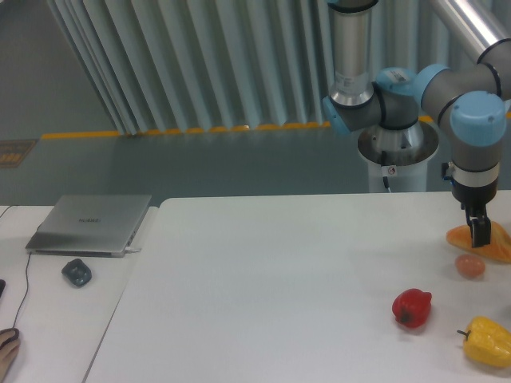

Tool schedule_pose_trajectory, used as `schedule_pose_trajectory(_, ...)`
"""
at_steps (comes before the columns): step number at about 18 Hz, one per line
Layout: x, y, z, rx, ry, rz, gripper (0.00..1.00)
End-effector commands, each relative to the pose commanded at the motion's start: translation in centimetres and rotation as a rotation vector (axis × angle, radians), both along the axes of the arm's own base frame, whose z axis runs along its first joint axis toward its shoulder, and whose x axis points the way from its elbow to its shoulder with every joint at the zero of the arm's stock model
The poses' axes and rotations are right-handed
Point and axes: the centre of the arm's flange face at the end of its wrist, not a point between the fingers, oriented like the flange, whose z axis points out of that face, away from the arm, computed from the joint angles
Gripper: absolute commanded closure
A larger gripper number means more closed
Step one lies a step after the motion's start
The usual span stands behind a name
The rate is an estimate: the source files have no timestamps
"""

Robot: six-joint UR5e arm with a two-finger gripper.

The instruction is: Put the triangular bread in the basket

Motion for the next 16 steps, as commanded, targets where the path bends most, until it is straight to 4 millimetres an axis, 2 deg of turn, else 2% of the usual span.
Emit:
schedule_pose_trajectory(6, 0.2, -1.1, -1.9, -0.085, 0.004, -0.012, 0.0)
schedule_pose_trajectory(16, -0.2, -0.9, -4.7, -0.108, -0.037, -0.009, 0.0)
